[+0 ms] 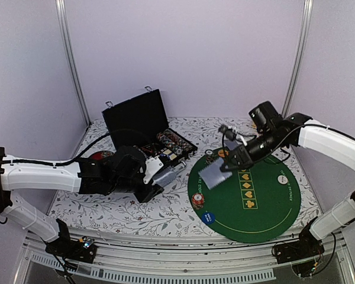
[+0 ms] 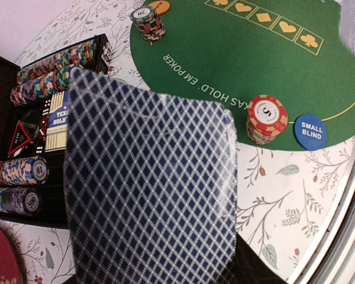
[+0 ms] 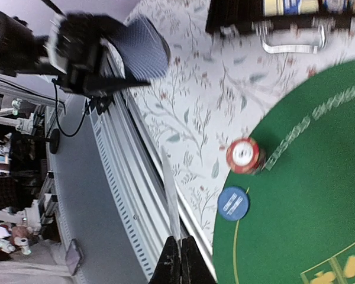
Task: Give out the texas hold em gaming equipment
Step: Distribute the poker card in the small blind area.
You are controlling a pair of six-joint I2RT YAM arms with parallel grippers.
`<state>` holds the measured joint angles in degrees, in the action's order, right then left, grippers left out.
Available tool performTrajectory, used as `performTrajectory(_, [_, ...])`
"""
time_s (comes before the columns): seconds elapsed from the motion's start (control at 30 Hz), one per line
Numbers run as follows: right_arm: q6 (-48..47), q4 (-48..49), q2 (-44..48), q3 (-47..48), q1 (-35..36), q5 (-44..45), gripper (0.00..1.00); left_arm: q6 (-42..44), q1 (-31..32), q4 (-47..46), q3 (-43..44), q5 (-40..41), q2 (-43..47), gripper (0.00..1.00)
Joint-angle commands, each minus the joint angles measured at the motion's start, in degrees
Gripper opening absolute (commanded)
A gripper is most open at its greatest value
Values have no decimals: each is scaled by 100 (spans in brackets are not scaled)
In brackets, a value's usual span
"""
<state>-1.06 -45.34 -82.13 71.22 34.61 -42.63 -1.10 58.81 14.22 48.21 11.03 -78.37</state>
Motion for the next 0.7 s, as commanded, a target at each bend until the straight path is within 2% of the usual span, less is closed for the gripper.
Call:
performTrajectory(0.0, [534, -293, 20, -1220, 231, -460, 2, -5, -45, -59, 48, 85, 167, 54])
performTrajectory(0.13, [604, -144, -394, -1863, 729, -523, 2, 13, -45, -38, 62, 67, 199, 54])
performTrajectory(0.23, [532, -47, -824, -2014, 790, -310, 2, 31, -47, -16, 85, 62, 199, 54])
performTrajectory(0.67, [260, 12, -1818, -1707, 788, 665, 3, 49, -45, 45, 176, 49, 162, 54])
